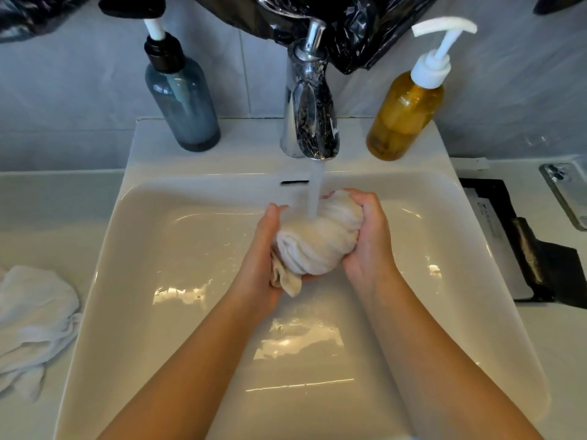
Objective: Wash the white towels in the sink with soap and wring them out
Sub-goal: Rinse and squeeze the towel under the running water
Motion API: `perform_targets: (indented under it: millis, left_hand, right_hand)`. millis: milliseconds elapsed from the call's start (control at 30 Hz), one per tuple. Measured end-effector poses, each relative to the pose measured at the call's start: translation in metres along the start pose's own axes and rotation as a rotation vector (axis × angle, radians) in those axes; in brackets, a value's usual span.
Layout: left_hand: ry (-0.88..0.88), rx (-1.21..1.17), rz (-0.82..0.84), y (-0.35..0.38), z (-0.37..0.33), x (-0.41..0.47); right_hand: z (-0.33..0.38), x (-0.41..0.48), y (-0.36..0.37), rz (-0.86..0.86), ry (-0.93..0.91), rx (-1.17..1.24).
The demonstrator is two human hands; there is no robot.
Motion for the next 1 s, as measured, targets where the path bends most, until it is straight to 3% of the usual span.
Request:
perform_targets:
  millis: [300,467,567,733,867,1000]
  left_hand:
    - [0.241,0.343,-0.04,0.01,-0.014,-0.011]
    - [0.165,0.175,-0.221,-0.011,-0.005,0.01]
    - [0.05,0.043,-0.232,-0.013,0.007,0.016]
    - [0.04,-0.115,-0.274,-0.013,0.019,0.023]
    - [-0.011,-0.118,-0.279,-0.014,0.024,0.023]
    - [0.074,0.043,-0.32,-0.026,0.015,0.024]
  right_hand:
    - [-0.01,0.002,-0.015,-0.106,0.147,0.149]
    - [0.007,-0.002,0.0,0.011,-0.07,0.05]
    - [0.015,-0.008,0.01,0.073,-0.157,-0.011]
    - [0.026,-0.019,0.018,0.131,-0.288,-0.128]
    - [0.028,-0.02,0.022,0.188,-0.299,-0.161]
    - [0.014,-0.015,0.019,0.203,-0.19,-0.046]
Point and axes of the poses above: each hand's wrist, its own x-axis towards the middle knuckle, its own y-axis out of the palm, z = x × y, the point moved 8 cm from there along x, towards the middle knuckle, and after that the axes turned 2 degrees about y, right-handed, at the moved point
